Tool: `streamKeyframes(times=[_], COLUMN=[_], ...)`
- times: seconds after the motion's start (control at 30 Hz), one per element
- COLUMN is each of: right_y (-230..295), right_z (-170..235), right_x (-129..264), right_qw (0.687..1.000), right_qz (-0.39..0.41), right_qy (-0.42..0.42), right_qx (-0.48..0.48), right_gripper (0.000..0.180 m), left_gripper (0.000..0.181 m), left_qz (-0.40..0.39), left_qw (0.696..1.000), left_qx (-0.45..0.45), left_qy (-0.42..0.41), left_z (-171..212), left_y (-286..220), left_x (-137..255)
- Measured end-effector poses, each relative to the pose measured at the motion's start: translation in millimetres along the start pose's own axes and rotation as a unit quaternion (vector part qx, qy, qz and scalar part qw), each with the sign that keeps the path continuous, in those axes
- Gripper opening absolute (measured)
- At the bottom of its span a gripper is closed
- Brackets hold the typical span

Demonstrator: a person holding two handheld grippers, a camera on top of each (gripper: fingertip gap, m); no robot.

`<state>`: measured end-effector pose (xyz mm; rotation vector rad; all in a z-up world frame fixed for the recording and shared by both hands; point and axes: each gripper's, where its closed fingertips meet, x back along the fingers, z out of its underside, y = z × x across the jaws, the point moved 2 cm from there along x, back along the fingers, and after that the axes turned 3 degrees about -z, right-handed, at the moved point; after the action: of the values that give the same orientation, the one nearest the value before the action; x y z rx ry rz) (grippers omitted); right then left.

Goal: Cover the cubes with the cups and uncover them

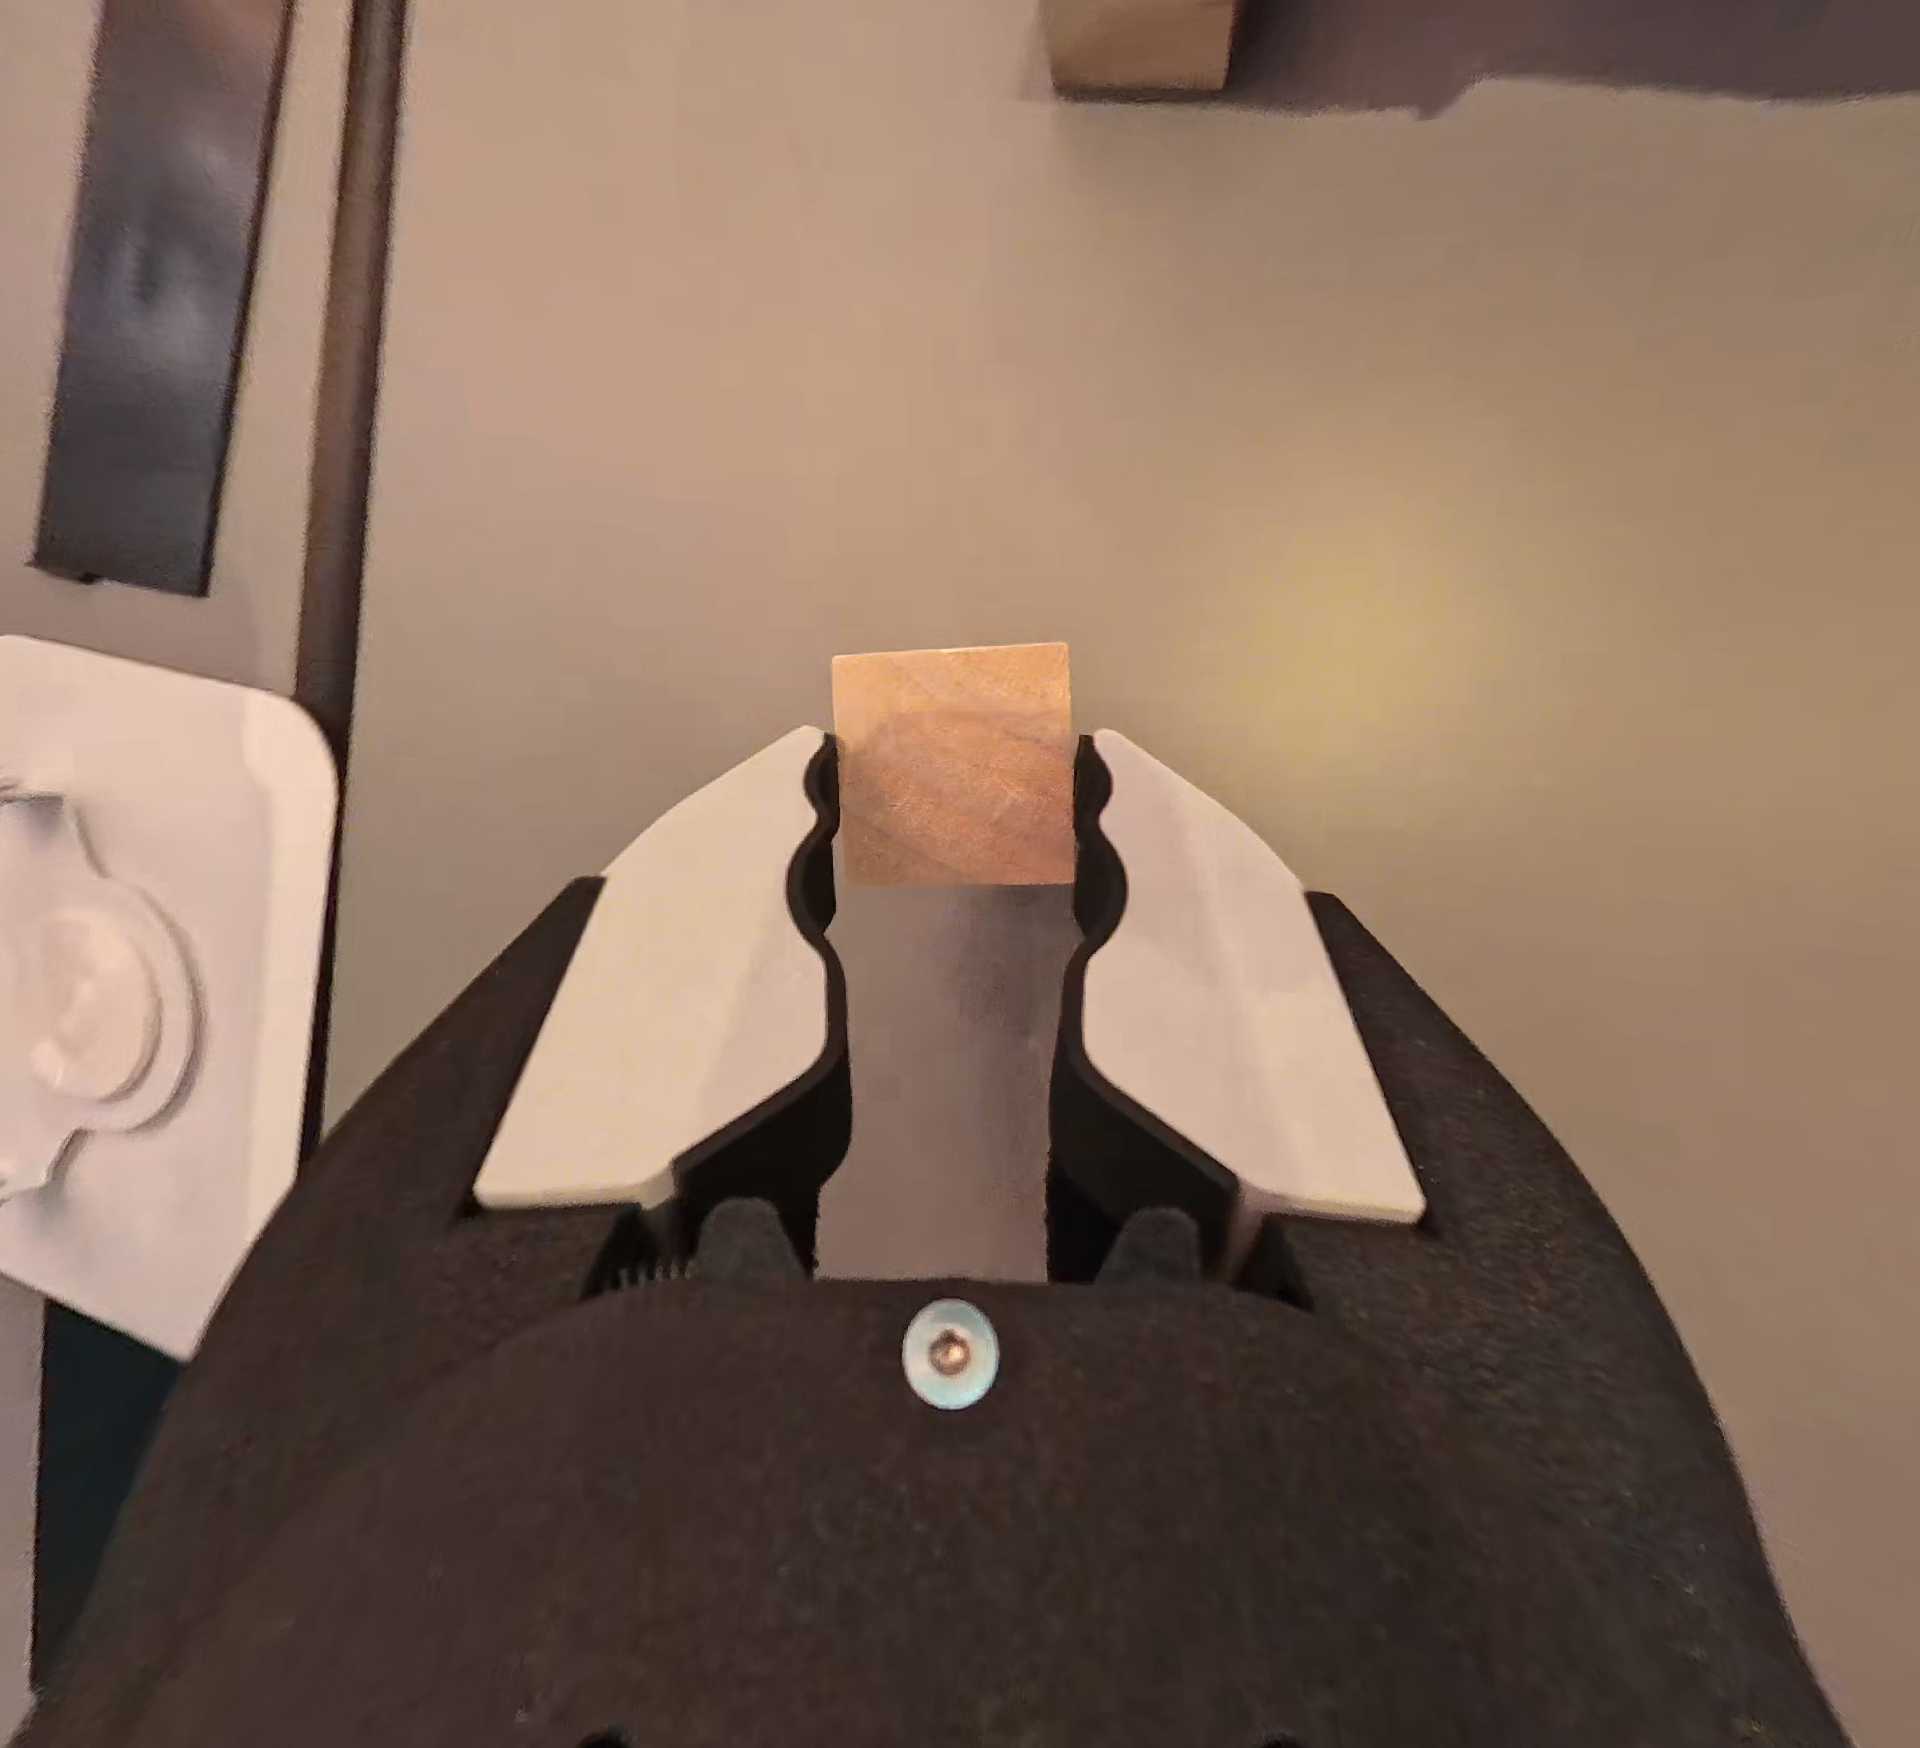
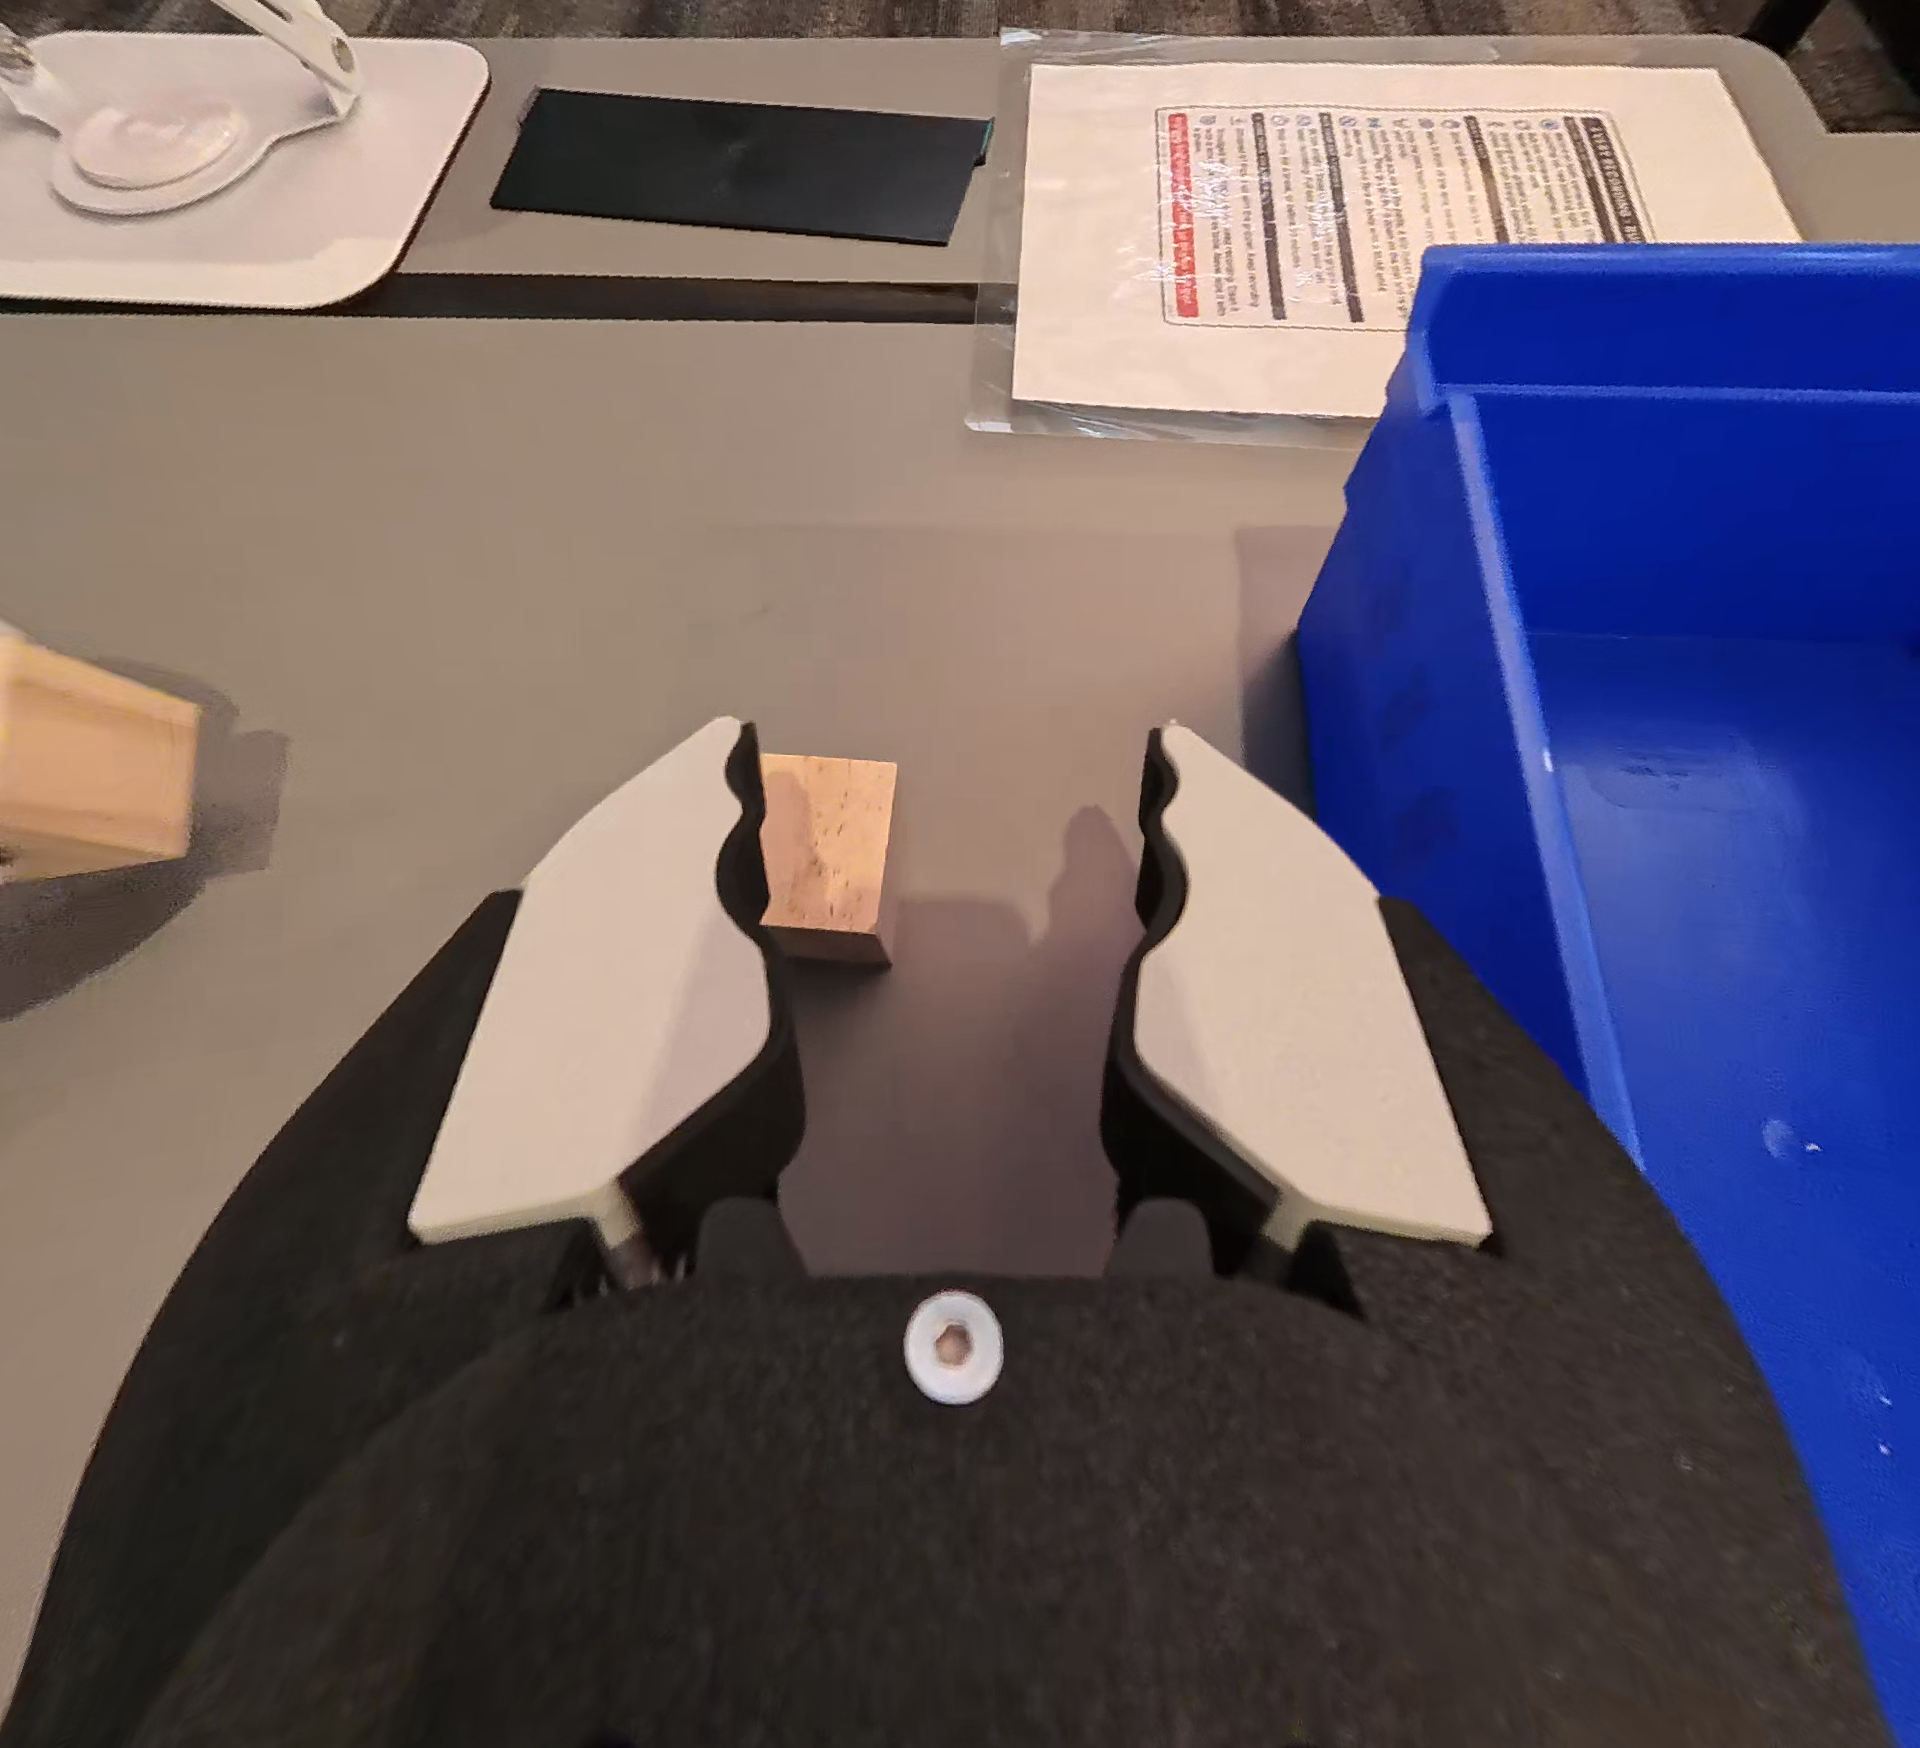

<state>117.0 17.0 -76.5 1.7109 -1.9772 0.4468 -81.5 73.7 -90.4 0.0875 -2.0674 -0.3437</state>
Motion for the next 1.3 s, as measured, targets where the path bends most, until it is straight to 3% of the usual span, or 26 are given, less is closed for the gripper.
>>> streamKeyframes(times=[0.23,0.5,0.57,0.7,0.83,0.9,0.97,1.13,1.3], right_y=[-3.3,-5.9,-5.6,-4.8,-4.4,-5.0,-6.0,-5.2,-3.5], right_z=[1.5,5.4,6.7,8.0,8.2,8.4,7.8,5.0,7.3], right_x=[-1.5,-2.5,-3.4,-5.0,-5.3,-5.0,-4.3,-0.2,1.9], right_qw=[1.0,1.0,1.0,1.0,0.999,0.999,0.999,0.999,1.0], right_qz=[-0.004,-0.009,-0.011,-0.016,-0.024,-0.027,-0.028,-0.025,-0.014], right_qy=[0.004,0.014,0.018,0.019,0.015,0.012,0.009,0.004,0.021], right_qx=[0.001,-0.006,-0.007,-0.01,-0.017,-0.023,-0.027,-0.027,-0.009], right_gripper=[0.07,0.071,0.072,0.072,0.072,0.072,0.072,0.072,0.073], left_gripper=[0.043,0.043,0.052,0.073,0.065,0.057,0.059,0.063,0.053], left_qz=[0.054,0.071,0.08,0.07,-0.02,-0.095,-0.162,-0.291,-0.362], left_qw=[0.998,0.997,0.996,0.997,0.996,0.986,0.974,0.936,0.862], left_qx=[-0.016,-0.036,-0.028,0.0,0.04,0.086,0.116,0.193,0.354], left_qy=[0.019,0.004,0.005,-0.019,-0.08,-0.111,-0.108,-0.039,0.03], left_z=[-6.7,-10.9,-10.1,-11.3,7.1,32.8,73.0,193.1,315.6], left_y=[-8.9,-7.3,-7.5,-4.1,5.5,10.9,13.0,16.6,11.8], left_x=[-31.0,-35.0,-33.2,-7.0,55.3,93.8,134.2,243.5,321.8])
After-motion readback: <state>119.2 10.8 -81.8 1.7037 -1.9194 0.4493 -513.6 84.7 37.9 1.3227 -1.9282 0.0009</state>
